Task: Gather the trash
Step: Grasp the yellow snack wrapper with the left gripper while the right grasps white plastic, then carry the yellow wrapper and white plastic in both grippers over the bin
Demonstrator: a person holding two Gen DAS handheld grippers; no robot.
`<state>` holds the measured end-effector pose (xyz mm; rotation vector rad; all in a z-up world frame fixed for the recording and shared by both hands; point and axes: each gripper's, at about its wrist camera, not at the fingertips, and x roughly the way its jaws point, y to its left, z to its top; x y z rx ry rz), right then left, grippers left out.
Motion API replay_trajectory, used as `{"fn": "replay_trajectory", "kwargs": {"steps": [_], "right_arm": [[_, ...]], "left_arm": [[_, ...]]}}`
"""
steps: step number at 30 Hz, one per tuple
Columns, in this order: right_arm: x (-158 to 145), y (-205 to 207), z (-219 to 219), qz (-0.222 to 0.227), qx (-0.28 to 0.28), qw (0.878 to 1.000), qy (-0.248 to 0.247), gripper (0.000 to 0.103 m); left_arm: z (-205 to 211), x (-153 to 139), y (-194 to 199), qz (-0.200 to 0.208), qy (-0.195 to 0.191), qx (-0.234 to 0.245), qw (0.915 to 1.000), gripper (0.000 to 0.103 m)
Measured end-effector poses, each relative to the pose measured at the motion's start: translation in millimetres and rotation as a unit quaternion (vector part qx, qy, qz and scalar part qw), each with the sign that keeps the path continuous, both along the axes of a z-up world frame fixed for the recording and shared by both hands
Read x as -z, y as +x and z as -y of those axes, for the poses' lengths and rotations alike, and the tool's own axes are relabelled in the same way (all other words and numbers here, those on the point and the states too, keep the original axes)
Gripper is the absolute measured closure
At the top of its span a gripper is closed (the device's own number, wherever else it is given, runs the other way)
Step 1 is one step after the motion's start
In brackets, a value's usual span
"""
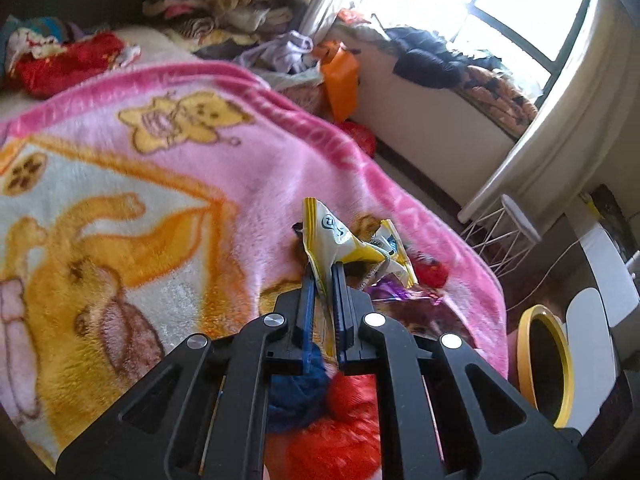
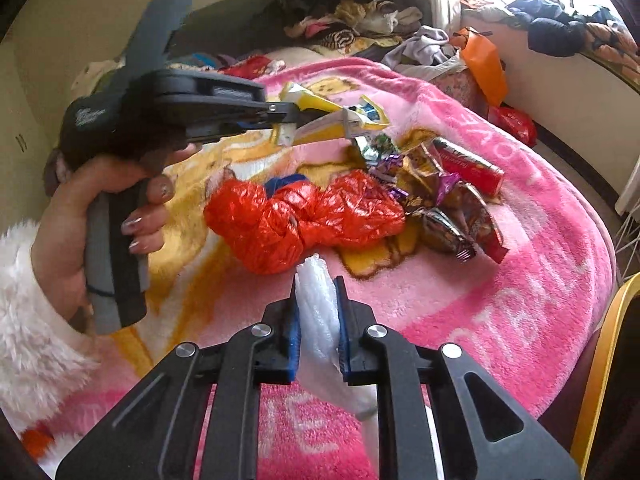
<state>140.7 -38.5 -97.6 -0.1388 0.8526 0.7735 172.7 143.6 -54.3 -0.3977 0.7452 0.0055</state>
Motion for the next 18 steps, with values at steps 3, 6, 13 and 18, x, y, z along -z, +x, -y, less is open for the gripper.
{"fn": "replay_trajectory", "kwargs": {"steps": [3,6,13,18], "right_arm": [[-5.9,-0.5,8.7,0.005,0.007,1.000,0.014,0.089],[-13.2,-0.8,17.3,0.009,0.015,0.999,0.031,0.089],[-36.3,0.1,35.7,0.027,0.036,0.996,0.078,0.089],[-48.5,0.1,49.8,0.039,0.049,0.993,0.096,0.089]], "left_arm": [[4.7,-10.7,-8.2,0.014,0.000,0.002,0.9999,0.098],[9.8,-20.3,-15.5,0.027,0.001,0.005,0.9996,0.098],[26.6,-40.9,-27.4,0.053,0.014,0.021,0.9983,0.098],[39.6,-50.4,-32.5,0.067,0.021,0.035,0.9969,0.098]]}}
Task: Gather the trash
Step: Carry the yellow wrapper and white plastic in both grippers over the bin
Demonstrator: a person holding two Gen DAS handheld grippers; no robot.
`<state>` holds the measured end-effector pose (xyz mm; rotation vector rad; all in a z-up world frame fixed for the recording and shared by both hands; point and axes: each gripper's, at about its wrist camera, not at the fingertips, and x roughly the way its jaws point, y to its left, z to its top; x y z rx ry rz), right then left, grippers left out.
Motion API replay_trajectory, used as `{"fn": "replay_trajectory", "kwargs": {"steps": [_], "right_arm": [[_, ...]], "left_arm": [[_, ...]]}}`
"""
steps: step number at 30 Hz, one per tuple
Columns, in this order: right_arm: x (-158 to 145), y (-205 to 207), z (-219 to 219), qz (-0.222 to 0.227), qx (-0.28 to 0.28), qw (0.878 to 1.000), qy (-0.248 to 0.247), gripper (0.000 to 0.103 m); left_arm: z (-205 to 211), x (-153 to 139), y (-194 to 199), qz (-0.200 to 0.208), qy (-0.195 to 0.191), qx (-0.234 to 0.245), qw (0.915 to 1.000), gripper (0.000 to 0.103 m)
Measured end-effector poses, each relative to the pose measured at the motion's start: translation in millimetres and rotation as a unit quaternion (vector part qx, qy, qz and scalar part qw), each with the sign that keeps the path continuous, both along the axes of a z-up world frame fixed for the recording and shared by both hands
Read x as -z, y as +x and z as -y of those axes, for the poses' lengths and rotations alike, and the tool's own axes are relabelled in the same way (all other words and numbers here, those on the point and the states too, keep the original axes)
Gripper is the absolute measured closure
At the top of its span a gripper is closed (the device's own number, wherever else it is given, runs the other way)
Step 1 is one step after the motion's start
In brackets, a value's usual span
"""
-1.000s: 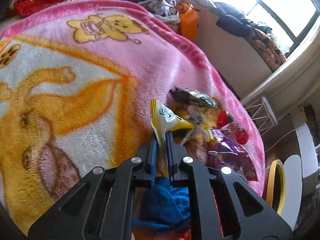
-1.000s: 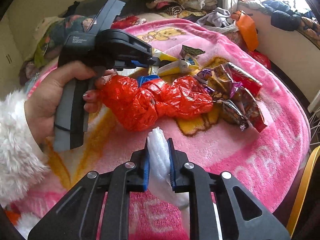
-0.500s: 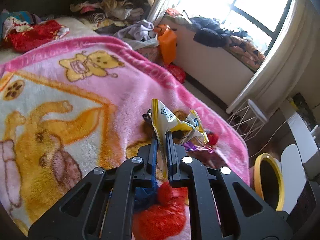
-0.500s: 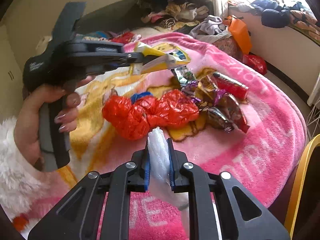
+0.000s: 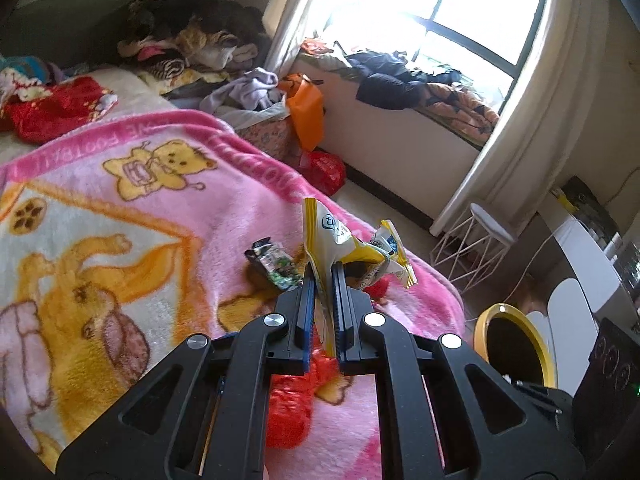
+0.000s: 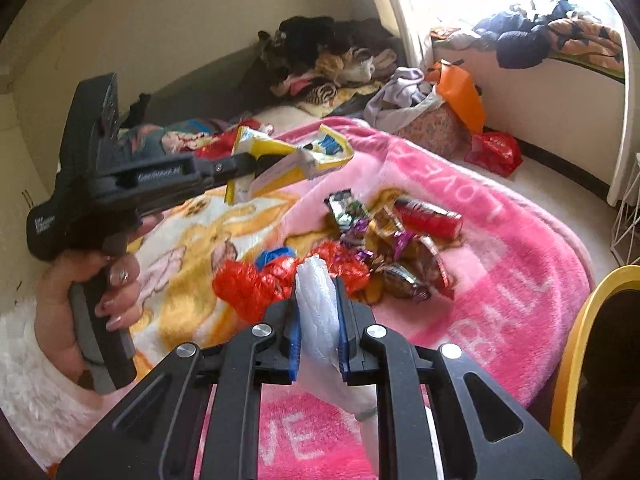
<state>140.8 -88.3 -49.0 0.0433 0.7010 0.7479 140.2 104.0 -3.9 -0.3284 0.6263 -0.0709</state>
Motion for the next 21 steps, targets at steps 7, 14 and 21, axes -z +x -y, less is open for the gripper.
{"fn": "replay_trajectory", "kwargs": {"steps": [7,14,21], "right_arm": [[-14.4,1.8,21.9,0.015,0.025,0.999,0.021,0.089],[-23.2,5.3,45.1,0.027,0.058,0.997,0.031,0.089],[-31.4,8.0,71.2,0.035,0.090,0.994,0.045,0.089]], "left_arm": [[19.8,-5.3,-3.8,0.011,0.009,0.021,0.9997,0.098],[41.1,-6.1,-5.6,0.014,0.017,0.047,0.9987,0.098],[58.7,-6.1,-7.9,0.017,0.023,0.067,0.9973,0.098]]}}
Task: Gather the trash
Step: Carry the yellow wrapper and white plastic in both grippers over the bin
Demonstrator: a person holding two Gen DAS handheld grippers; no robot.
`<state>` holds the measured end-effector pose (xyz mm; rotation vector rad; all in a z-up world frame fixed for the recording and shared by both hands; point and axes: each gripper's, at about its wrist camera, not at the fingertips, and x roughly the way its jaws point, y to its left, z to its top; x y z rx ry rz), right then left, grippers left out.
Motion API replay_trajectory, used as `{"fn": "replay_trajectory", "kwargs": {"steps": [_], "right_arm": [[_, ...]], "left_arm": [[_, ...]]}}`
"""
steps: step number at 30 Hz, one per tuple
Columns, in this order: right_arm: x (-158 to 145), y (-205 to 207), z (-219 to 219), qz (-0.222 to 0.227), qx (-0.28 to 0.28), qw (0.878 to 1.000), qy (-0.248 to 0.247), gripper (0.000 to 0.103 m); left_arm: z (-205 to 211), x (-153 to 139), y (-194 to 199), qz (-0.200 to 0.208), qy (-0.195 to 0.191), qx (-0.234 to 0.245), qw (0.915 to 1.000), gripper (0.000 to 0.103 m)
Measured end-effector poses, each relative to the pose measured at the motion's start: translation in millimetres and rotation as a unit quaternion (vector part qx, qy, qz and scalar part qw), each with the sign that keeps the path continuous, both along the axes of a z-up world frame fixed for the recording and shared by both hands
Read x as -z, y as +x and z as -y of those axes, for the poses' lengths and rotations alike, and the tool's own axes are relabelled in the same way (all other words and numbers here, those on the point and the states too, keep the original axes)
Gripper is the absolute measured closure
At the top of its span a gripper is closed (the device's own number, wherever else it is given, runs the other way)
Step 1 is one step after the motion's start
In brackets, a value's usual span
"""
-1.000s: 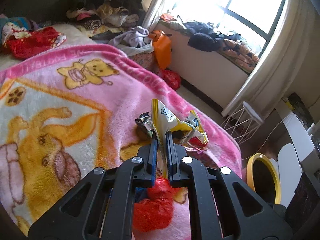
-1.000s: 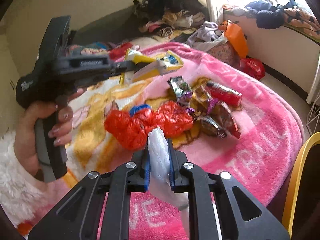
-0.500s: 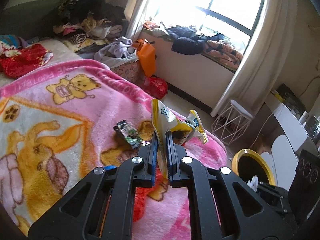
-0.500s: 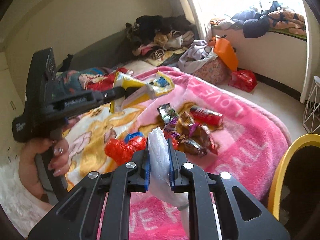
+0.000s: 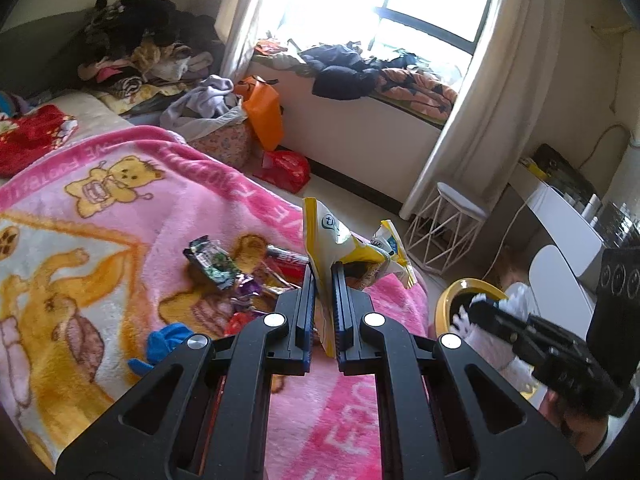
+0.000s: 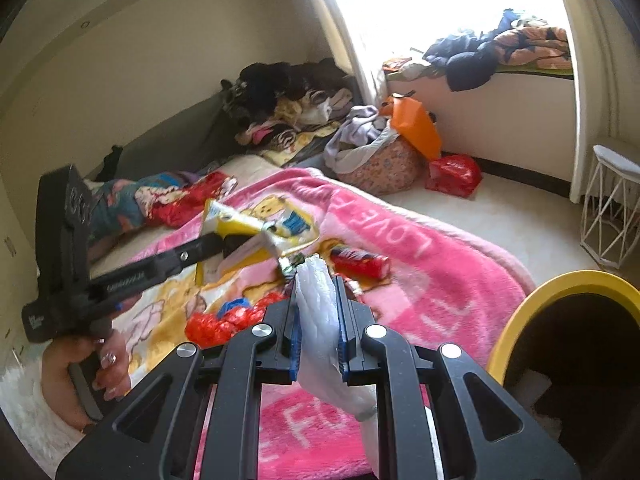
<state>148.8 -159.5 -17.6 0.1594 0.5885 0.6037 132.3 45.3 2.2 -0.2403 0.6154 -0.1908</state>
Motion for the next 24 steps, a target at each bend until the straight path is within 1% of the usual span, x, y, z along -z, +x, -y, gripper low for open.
{"fn": "replay_trajectory", "kwargs": {"steps": [10,24], "right_arm": [[-7.5,2.1,28.2,0.008,0.037,0.999,0.014,0.089],[-8.9,6.1,71.8,0.013,0.092,0.995,0.041,0.089]], "left_arm": [[28.4,-2.9,-2.9,0.006,0.010,0.028,0.9995,0.098],[61.3,-0.6,-1.4,0.008,0.021,0.065,0.9976,0.098]]}}
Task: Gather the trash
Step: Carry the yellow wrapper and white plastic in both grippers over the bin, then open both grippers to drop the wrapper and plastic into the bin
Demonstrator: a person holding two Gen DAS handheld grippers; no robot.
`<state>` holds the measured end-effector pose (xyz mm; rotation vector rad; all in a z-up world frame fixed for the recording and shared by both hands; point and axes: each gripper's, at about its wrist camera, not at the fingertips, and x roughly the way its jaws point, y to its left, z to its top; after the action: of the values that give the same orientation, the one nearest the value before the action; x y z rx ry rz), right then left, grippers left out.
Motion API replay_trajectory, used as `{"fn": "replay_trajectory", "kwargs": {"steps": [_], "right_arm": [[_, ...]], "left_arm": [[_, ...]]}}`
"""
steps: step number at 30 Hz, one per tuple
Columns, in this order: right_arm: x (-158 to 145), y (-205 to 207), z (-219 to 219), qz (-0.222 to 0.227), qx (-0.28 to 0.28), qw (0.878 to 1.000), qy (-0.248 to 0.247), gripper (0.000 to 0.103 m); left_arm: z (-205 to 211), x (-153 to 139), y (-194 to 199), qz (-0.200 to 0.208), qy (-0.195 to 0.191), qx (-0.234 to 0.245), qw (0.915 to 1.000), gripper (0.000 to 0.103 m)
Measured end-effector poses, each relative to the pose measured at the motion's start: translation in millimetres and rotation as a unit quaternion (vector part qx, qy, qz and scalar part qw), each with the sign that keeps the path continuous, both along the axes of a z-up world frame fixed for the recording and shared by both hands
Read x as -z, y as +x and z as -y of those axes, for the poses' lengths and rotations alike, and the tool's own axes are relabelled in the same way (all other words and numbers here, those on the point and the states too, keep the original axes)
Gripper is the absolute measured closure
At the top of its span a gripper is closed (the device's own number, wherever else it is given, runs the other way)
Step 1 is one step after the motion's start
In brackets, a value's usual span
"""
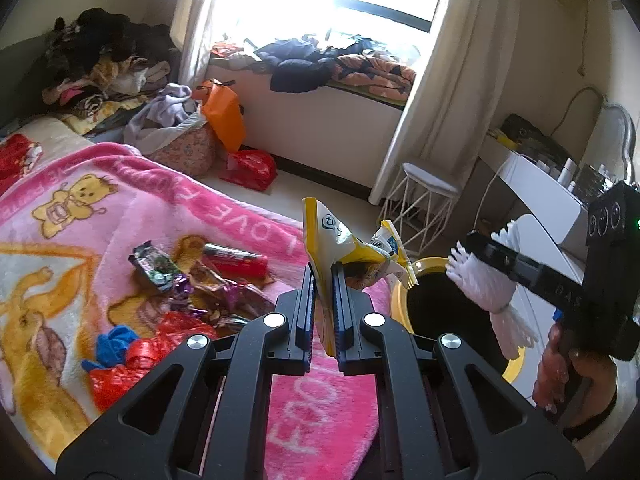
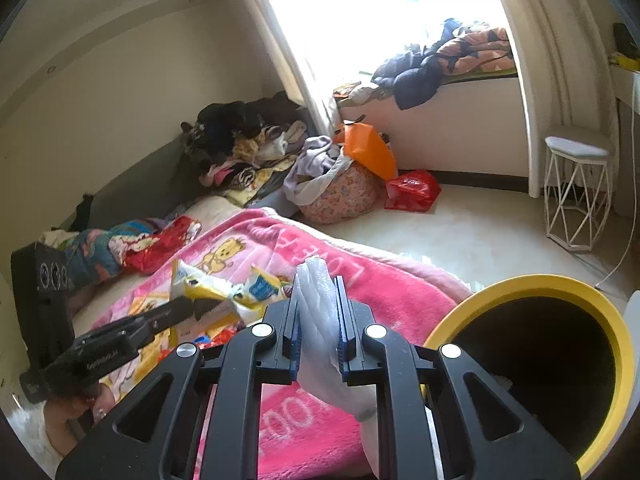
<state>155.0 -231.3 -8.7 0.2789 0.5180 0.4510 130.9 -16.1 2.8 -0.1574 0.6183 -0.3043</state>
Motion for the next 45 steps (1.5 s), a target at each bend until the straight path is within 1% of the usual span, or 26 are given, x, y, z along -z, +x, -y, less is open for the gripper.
{"fn": "replay_trajectory", "kwargs": {"steps": [7,13,24,34,45], "right_arm": [[1.1,2.9,29.2,0.003,0.035,0.999,0.018,0.089],[8.8,4.2,64.3,0.001,0.075,0.996,0.037,0.089],[25.6,5.2,105.5,-0.003,0.125,0.991,0.057,0.089],[44.3,12.3,120.9,-0.012,0.149,0.987,0.060,0.089],[67.2,23.6,131.5,-0.037,0.170,0.983,0.065,0.089]], "left_arm": [[24.9,2.9,1.0,0.000,0.006,0.023,0.9997,0.098],[47.7,8.7,-0.7,0.000,0.018,0.044,0.9989,0.098],[94.2,25.5,-1.1,-0.011,0.042,0.090,0.9950,0.098],[128.7,48.2,0.7,-0.028,0.071,0.129,0.9887,0.098],[157.4,69.5,6.8,-0.054,0.079,0.155,0.9833,0.098]]}}
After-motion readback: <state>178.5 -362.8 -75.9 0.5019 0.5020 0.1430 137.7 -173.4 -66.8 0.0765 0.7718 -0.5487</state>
